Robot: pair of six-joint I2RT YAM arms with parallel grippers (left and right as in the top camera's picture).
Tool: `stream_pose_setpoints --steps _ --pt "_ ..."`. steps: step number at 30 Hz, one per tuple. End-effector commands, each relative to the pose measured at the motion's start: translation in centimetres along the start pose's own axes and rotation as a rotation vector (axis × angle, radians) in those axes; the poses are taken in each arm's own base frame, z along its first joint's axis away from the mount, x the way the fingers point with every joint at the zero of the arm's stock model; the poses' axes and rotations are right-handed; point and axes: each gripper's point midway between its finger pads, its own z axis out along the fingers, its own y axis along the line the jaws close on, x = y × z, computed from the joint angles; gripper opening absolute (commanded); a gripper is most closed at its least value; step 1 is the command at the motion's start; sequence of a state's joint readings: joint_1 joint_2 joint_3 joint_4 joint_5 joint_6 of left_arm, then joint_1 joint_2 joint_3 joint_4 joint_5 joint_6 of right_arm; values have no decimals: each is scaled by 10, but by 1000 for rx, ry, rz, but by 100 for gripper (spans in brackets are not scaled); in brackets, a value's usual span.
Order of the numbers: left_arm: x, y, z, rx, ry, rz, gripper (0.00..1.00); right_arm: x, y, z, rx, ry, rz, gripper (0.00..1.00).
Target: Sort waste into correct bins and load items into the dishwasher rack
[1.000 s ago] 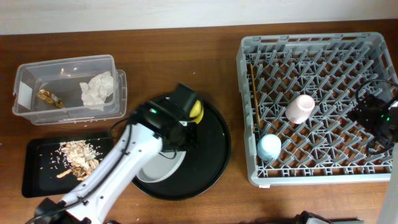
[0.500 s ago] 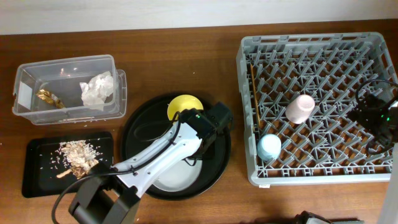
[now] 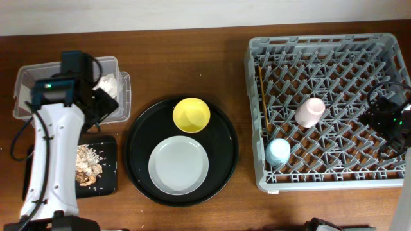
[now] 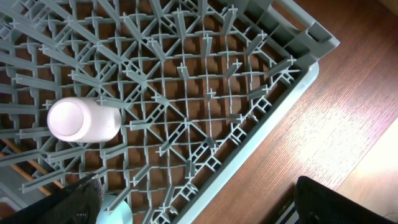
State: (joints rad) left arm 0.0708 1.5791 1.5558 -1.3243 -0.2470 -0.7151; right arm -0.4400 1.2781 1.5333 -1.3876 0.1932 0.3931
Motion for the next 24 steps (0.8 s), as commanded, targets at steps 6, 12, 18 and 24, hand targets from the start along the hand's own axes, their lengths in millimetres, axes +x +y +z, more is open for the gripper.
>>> stream_pose_setpoints --steps 6,12,18,24 --pt "-17 24 -1 -25 -22 -75 99 10 38 -8 -233 65 16 99" --pt "-17 24 -1 -24 -22 -74 99 100 177 -78 -870 237 -555 99" --pt "-17 24 -1 -25 -22 -75 99 233 323 -74 -841 128 -999 98" --pt "-17 24 -1 -25 -22 -75 99 313 415 -42 -719 85 -1196 99"
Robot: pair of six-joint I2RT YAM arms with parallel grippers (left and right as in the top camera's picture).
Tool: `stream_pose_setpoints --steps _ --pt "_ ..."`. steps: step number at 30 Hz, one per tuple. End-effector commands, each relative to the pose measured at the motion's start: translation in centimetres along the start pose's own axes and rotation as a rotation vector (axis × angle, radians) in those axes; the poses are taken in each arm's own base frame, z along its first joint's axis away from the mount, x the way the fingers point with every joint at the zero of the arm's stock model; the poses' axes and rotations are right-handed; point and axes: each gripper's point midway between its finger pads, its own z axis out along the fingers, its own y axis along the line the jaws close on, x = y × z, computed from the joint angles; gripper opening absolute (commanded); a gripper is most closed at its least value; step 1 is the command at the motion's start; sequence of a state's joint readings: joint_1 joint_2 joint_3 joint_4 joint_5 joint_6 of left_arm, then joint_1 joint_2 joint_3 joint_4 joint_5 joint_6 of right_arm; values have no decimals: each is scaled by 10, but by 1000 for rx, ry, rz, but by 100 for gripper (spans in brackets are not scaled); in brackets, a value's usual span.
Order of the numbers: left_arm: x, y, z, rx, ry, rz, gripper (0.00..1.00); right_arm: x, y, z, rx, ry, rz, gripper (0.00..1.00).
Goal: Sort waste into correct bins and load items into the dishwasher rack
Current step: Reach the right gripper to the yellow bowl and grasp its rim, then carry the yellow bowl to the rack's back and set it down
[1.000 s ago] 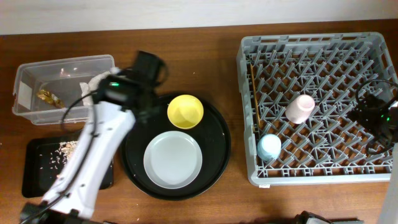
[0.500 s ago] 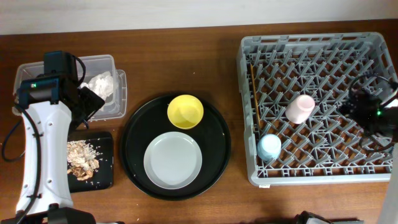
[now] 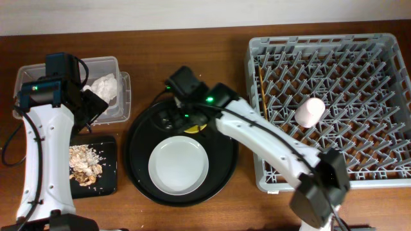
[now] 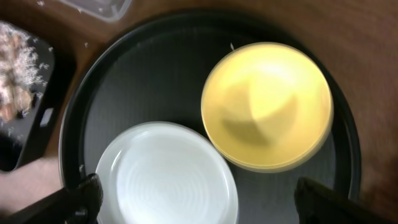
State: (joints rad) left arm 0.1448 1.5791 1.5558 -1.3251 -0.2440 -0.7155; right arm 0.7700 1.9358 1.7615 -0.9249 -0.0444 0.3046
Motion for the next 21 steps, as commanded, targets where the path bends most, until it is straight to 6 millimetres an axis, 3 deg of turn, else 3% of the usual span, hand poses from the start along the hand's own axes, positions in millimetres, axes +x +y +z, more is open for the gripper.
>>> stream_pose_setpoints --steps 1,4,7,8,11,12,14,17,21 --pt "-5 4 -6 -2 -27 -5 99 -22 -1 20 61 -5 -26 99" --pt "-5 4 -6 -2 -27 -5 99 -20 0 54 62 26 -28 100" --pt "-5 4 -6 -2 -27 -5 99 -27 4 65 55 -6 0 93" --pt "-5 4 -6 -2 -27 -5 99 -30 1 73 86 -24 56 85" --pt "-5 4 -6 -1 -27 -4 99 -23 -3 93 126 -9 67 75" --pt "-5 4 -6 -1 -27 -4 99 -17 -3 107 132 12 63 66" --pt "-5 4 -6 -1 -27 -4 99 -10 -3 119 139 34 60 59" --pt "-5 4 -6 -2 -27 -5 99 -8 -8 123 184 25 100 43" --pt "-5 4 -6 -2 -27 -4 99 0 -12 129 199 45 106 31"
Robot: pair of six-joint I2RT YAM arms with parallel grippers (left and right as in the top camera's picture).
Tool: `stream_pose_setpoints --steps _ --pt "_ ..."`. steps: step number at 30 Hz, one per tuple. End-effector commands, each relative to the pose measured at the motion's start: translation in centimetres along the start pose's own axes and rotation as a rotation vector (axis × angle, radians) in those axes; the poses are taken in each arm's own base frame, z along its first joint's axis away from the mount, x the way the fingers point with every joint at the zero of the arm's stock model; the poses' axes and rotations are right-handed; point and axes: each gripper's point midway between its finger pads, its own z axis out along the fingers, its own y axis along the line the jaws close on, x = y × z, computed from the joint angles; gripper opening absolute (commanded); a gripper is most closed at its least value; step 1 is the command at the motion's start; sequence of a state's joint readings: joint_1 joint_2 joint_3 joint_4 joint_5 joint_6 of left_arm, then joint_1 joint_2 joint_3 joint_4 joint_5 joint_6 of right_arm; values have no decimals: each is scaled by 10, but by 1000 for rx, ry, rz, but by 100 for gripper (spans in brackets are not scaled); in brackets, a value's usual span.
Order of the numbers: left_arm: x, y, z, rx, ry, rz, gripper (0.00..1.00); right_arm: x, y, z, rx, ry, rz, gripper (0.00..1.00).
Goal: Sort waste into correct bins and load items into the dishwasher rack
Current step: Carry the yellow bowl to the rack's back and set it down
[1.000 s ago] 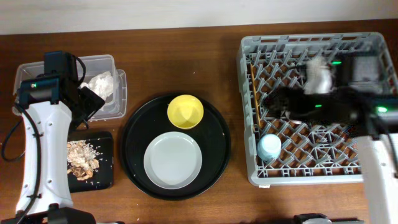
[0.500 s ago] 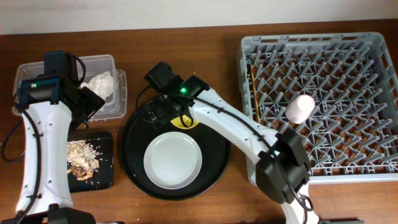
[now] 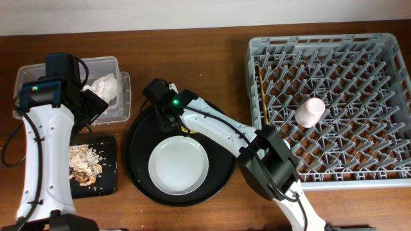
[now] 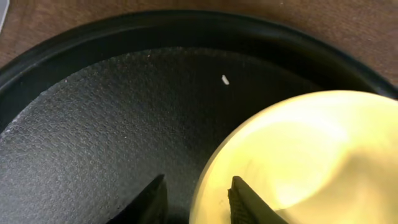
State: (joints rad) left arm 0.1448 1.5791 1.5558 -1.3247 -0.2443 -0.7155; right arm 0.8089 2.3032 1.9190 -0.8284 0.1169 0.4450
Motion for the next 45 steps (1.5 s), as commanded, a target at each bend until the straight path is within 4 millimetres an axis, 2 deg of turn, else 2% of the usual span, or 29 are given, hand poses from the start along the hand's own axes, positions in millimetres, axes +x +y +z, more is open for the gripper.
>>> stream_pose_setpoints --steps 1,7,10,11,13,15,16,17,18,19,20,21,22,23,25,26,28,30,31,32,34,36,39,42,43,45 --pt "-5 4 -6 -1 -27 -4 99 2 1 4 24 -3 17 27" --pt "-5 4 -6 -2 -27 -5 99 17 -1 19 42 48 39 24" --pt "-5 4 -6 -2 -27 -5 99 17 0 16 41 48 39 12" --pt "-5 4 -6 -1 -27 -4 99 13 0 9 40 44 39 4" --pt "-5 4 -6 -1 -27 -4 99 -4 -4 -19 63 -1 43 4" --pt "-5 4 -6 -2 -27 -5 99 -25 -12 -60 92 -58 54 4" --pt "-5 4 -6 -1 -27 -4 99 -39 -23 -91 109 -91 74 4" --pt "-5 4 -6 -2 -27 -5 99 -51 -42 -122 127 -115 107 4" --pt "-5 4 -6 -2 -27 -5 99 -63 -84 -163 154 -134 181 4" --pt "-5 4 -6 -2 -27 -5 99 -67 -113 -183 174 -140 232 4" --pt "-5 4 -6 -2 -27 -5 99 -67 -151 -203 198 -138 301 4" --pt "-5 4 -6 -2 -27 -5 99 -63 -188 -217 191 -116 352 4" --pt "-5 4 -6 -2 -27 -5 99 -56 -224 -226 100 -74 368 4" --pt "-5 4 -6 -2 -27 -5 100 -50 -249 -229 32 -48 391 4" --pt "-5 4 -6 -1 -27 -4 99 -29 -326 -239 -147 -43 500 4" --pt "-5 4 -6 -1 -27 -4 99 -18 -361 -250 -298 -100 528 4" --pt "-5 4 -6 -2 -27 -5 99 -4 -389 -267 -486 -210 517 4" --pt "-5 4 -6 -1 -27 -4 99 20 -419 -275 -629 -323 547 4" --pt "-5 4 -6 -2 -27 -5 99 31 -431 -274 -677 -368 570 4" --pt "-5 4 -6 -2 -27 -4 99 50 -452 -268 -747 -457 623 4" --pt "-5 4 -6 -2 -27 -5 99 73 -474 -256 -791 -530 714 4" --pt "-5 4 -6 -1 -27 -4 99 89 -483 -247 -841 -574 789 4" --pt "-5 4 -6 -1 -27 -4 99 85 -479 -246 -872 -596 778 4" --pt "-5 4 -6 -2 -27 -5 99 57 -458 -255 -966 -673 683 4" --pt "-5 4 -6 -2 -27 -5 99 36 -442 -256 -1013 -708 592 4" --pt "-5 4 -6 -2 -27 -5 99 11 -412 -244 -1027 -702 427 4"
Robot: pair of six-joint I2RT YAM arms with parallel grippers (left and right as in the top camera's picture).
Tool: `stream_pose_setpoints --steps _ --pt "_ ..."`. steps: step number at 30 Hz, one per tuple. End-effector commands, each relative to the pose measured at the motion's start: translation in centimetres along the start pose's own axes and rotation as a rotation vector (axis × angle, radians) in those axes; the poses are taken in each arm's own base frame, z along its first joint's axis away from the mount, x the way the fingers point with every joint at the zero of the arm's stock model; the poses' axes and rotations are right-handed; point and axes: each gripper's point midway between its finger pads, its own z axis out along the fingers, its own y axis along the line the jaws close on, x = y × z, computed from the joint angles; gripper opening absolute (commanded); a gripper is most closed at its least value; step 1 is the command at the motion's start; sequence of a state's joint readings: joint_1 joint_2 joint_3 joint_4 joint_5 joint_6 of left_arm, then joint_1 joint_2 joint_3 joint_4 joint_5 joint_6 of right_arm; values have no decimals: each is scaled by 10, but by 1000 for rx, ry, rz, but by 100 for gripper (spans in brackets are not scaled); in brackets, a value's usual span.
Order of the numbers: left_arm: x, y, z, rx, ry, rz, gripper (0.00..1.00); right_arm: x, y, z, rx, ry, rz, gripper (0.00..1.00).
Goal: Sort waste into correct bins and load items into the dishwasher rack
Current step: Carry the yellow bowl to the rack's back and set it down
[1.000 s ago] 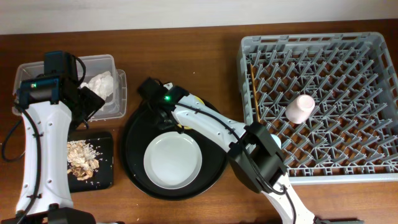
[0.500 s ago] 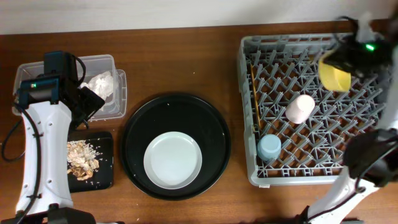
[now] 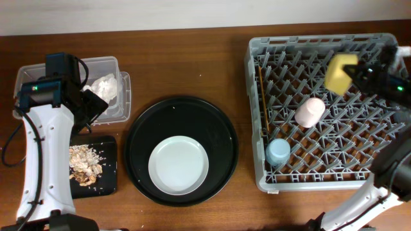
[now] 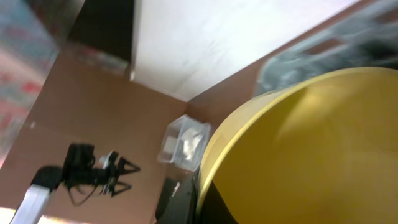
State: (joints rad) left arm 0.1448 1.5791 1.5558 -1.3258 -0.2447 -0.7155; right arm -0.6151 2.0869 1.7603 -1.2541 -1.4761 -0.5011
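Note:
The yellow bowl [image 3: 339, 72] hangs tilted on edge over the far right part of the grey dishwasher rack [image 3: 257, 128], with my right gripper [image 3: 359, 70] shut on its rim. In the right wrist view the bowl [image 4: 311, 143] fills the frame, a dark finger [image 4: 210, 202] under its rim. A pink cup [image 3: 310, 111] and a pale blue cup [image 3: 279, 151] lie in the rack. A white plate [image 3: 178, 165] rests on the round black tray [image 3: 138, 141]. My left gripper [image 3: 93, 104] hovers open at the near edge of the clear bin [image 3: 112, 63].
Crumpled tissue [image 3: 106, 85] lies in the clear bin. A black tray [image 3: 110, 183] with food scraps [image 3: 87, 163] sits at the front left. A wooden chopstick [image 3: 262, 96] lies along the rack's left side. The wall runs along the table's far edge.
My right gripper was at the yellow bowl's rim on the black tray; now it holds the bowl on edge above the rack's far right. The left arm has not moved.
My right gripper was over the rack's right side, the bowl on the black tray, my left gripper over the tissue bin. Then the right gripper hung above the bowl, the left slightly nearer. Then it was at the bowl's rim. Now the bowl is over the rack.

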Motion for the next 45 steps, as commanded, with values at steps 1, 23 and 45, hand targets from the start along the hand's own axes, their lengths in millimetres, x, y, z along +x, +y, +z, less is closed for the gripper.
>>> stream_pose_setpoints --steps 1,23,45 --pt "-5 3 -6 0 -28 -5 99 3 24 50 -130 66 -134 4" --pt "-5 3 -6 -1 -28 -5 99 -12 -84 105 241 92 241 13" --pt "-5 3 -6 0 -28 -5 99 -27 -118 99 1214 -29 -166 19"
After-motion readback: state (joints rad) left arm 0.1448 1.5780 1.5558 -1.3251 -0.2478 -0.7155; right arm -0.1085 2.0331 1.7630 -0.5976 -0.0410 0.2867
